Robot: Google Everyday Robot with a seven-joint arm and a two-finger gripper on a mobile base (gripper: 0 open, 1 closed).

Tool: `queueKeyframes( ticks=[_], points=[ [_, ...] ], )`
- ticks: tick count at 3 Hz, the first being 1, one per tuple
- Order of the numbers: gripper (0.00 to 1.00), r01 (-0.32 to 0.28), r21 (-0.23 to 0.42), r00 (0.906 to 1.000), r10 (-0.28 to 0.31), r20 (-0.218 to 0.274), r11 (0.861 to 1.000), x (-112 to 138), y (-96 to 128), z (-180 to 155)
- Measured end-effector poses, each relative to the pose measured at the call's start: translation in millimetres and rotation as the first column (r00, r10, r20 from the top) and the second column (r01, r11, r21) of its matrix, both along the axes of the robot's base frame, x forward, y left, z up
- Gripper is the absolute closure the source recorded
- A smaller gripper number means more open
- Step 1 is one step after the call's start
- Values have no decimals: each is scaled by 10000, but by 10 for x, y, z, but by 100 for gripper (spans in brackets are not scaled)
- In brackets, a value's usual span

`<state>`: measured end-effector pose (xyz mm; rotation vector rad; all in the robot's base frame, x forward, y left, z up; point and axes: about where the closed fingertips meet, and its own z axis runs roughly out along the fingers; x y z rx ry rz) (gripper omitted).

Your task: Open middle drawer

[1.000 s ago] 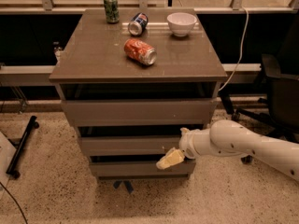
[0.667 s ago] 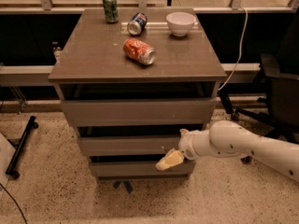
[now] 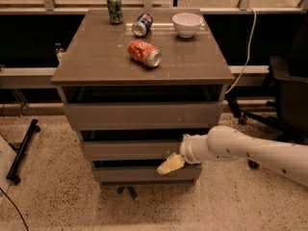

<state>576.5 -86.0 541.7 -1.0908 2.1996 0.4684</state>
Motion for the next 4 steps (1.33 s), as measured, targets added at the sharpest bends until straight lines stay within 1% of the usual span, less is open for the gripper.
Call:
queueKeyframes(
  ticks=[1,2,3,4],
  points=[
    [0,160,-268,9999,-161,-39,9995,183,-29,-216],
    [0,84,-581,9999,-79,99,9983,403,-55,-400],
    [0,73,-753,9999,-64,126,9971,611,-108,-548],
    [0,127,-810,9999,-131,-42,9966,786,-169,-719]
  ],
)
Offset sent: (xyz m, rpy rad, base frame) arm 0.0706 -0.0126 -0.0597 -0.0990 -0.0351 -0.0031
